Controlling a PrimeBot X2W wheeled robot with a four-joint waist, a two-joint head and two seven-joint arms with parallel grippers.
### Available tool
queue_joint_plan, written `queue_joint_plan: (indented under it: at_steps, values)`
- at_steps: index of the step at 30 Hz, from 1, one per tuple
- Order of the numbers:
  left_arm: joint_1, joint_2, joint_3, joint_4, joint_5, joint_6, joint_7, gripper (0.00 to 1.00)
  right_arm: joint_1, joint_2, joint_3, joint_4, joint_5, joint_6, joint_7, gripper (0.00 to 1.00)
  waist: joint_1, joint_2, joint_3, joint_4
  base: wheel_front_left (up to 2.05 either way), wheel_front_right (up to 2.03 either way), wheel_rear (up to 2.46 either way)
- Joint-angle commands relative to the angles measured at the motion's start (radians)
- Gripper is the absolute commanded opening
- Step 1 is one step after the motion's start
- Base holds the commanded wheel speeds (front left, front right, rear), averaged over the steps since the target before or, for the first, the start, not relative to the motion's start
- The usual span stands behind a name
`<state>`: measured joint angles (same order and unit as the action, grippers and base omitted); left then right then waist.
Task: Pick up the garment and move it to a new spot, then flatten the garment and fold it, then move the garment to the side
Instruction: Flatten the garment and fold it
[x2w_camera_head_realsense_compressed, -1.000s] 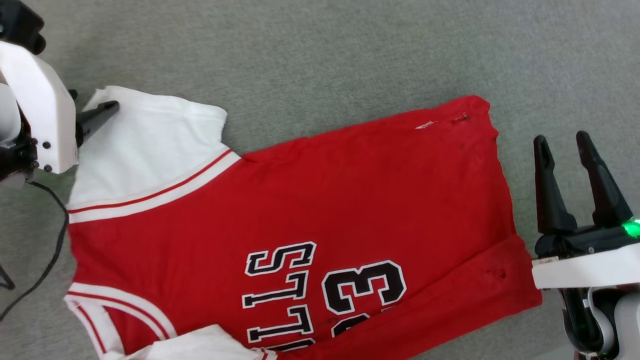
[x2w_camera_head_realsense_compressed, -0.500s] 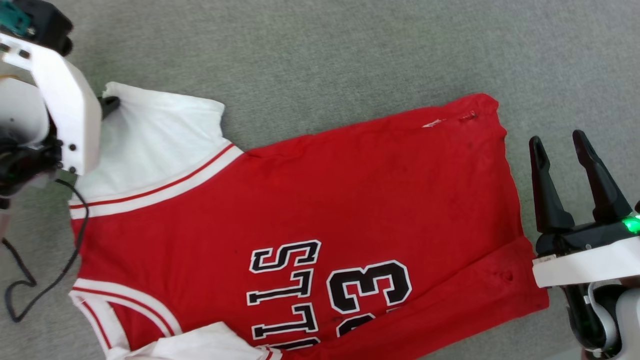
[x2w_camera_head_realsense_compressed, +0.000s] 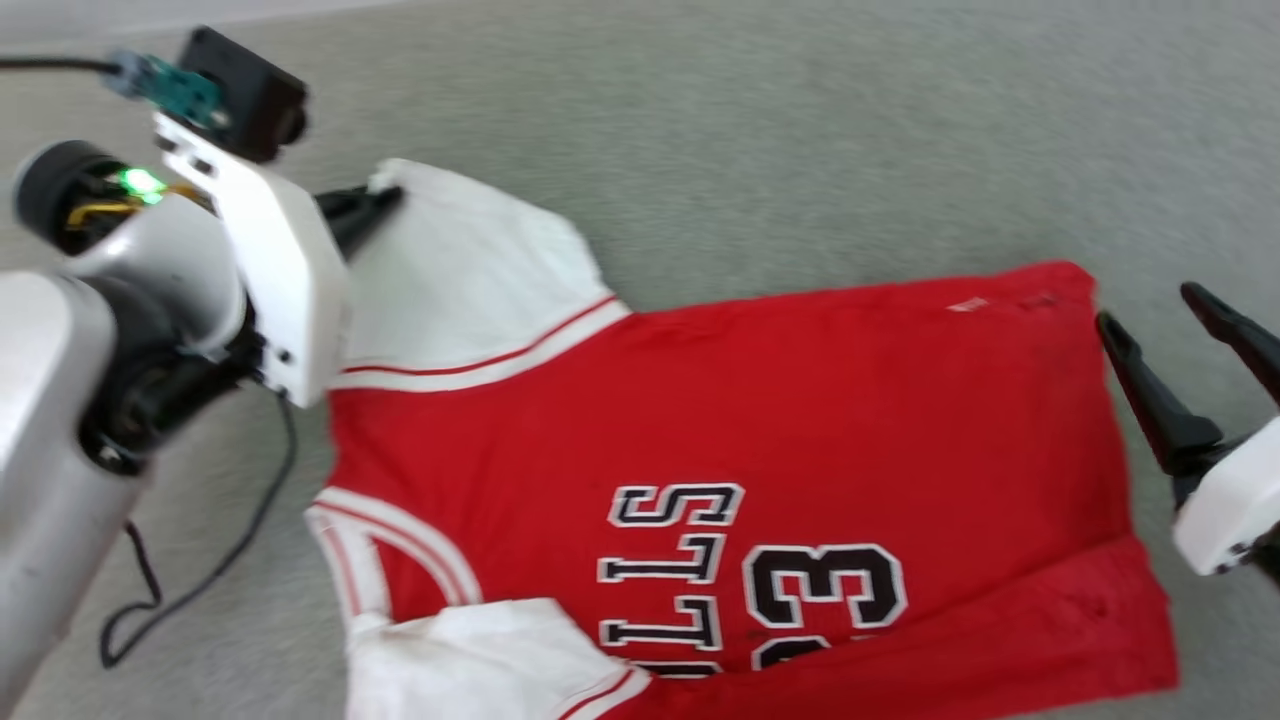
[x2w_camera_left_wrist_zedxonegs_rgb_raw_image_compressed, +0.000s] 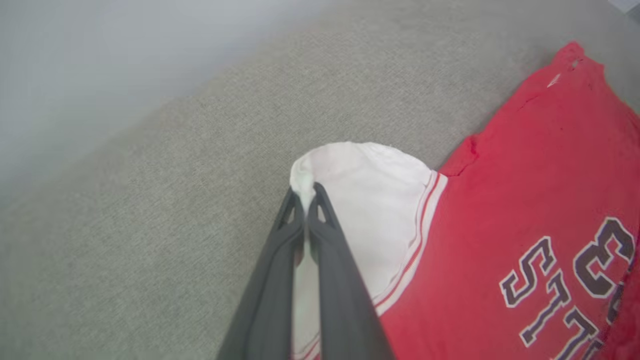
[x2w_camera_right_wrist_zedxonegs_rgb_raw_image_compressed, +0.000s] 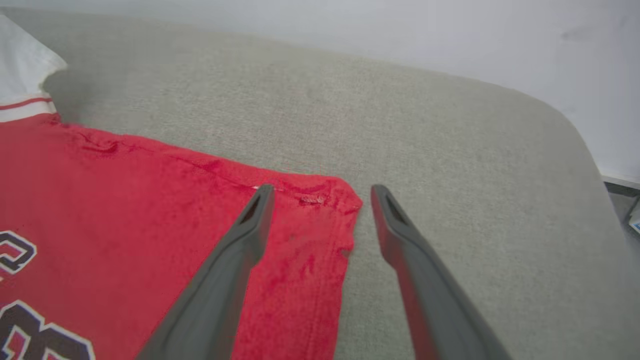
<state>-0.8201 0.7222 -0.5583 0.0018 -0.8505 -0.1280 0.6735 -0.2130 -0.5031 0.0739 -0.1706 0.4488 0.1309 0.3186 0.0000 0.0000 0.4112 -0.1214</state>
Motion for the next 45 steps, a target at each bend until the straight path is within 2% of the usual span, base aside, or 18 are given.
queue_joint_plan:
  at_steps: [1, 4, 10, 13, 19, 28, 29, 30, 31, 38, 45]
  values:
    - [0.014, -0.001, -0.006, -0.019, -0.005, -0.001, -0.011, 0.0, -0.025, -0.013, 0.003, -0.003, 0.01, 0.0, 0.025, 1.0, 0.0, 0.0, -0.023, 0.047, 0.0, 0.0, 0.0]
    - [0.035, 0.009, -0.024, -0.097, -0.006, -0.002, -0.044, 0.0, -0.053, -0.097, 0.015, 0.024, 0.021, -0.001, 0.216, 1.0, 0.0, 0.0, -0.022, 0.086, 0.0, 0.0, 0.0]
    - [0.065, 0.004, -0.077, -0.223, 0.01, -0.002, -0.102, 0.0, -0.125, -0.149, -0.035, 0.077, 0.053, -0.001, 0.576, 1.0, 0.0, 0.0, -0.004, 0.168, 0.0, 0.0, 0.0]
    - [0.076, -0.001, -0.104, -0.265, 0.016, -0.003, -0.126, 0.0, -0.162, -0.163, -0.062, 0.101, 0.051, 0.0, 0.685, 1.0, 0.0, 0.0, 0.008, 0.204, 0.0, 0.0, 0.0]
    - [0.077, 0.005, -0.152, -0.315, 0.024, -0.003, -0.184, 0.0, -0.191, -0.18, -0.058, 0.154, 0.041, -0.001, 0.764, 1.0, 0.0, 0.0, 0.04, 0.26, 0.0, 0.0, 0.0]
    - [0.088, 0.002, -0.201, -0.299, 0.011, -0.003, -0.252, 0.0, -0.157, -0.143, 0.01, 0.238, 0.032, 0.0, 0.748, 1.0, 0.0, 0.0, 0.059, 0.299, 0.0, 0.0, 0.0]
    - [0.089, 0.002, -0.204, -0.293, 0.009, -0.003, -0.258, 0.0, -0.149, -0.14, 0.014, 0.253, 0.029, 0.0, 0.744, 0.49, 0.0, 0.0, 0.058, 0.3, 0.0, 0.0, 0.0]
    - [0.09, 0.002, -0.205, -0.286, 0.006, -0.003, -0.264, 0.0, -0.145, -0.138, 0.016, 0.265, 0.027, 0.0, 0.742, 0.29, 0.0, 0.0, 0.056, 0.301, 0.0, 0.0, 0.0]
    - [0.089, 0.002, -0.206, -0.278, 0.005, -0.002, -0.268, 0.0, -0.144, -0.137, 0.018, 0.271, 0.024, 0.0, 0.733, 0.0, 0.0, 0.0, 0.053, 0.3, 0.0, 0.0, 0.0]
    - [0.112, 0.007, -0.21, -0.221, 0.003, 0.0, -0.303, 0.0, -0.161, -0.117, -0.028, 0.282, 0.064, 0.0, 0.645, 0.0, 0.0, 0.0, -0.021, 0.274, 0.0, 0.0, 0.0]
    - [0.214, 0.036, -0.209, -0.2, -0.019, 0.037, -0.344, 0.0, -0.084, -0.11, -0.081, 0.231, 0.112, 0.0, 0.555, 0.0, 0.0, 0.0, -0.152, 0.238, 0.0, 0.0, 0.0]
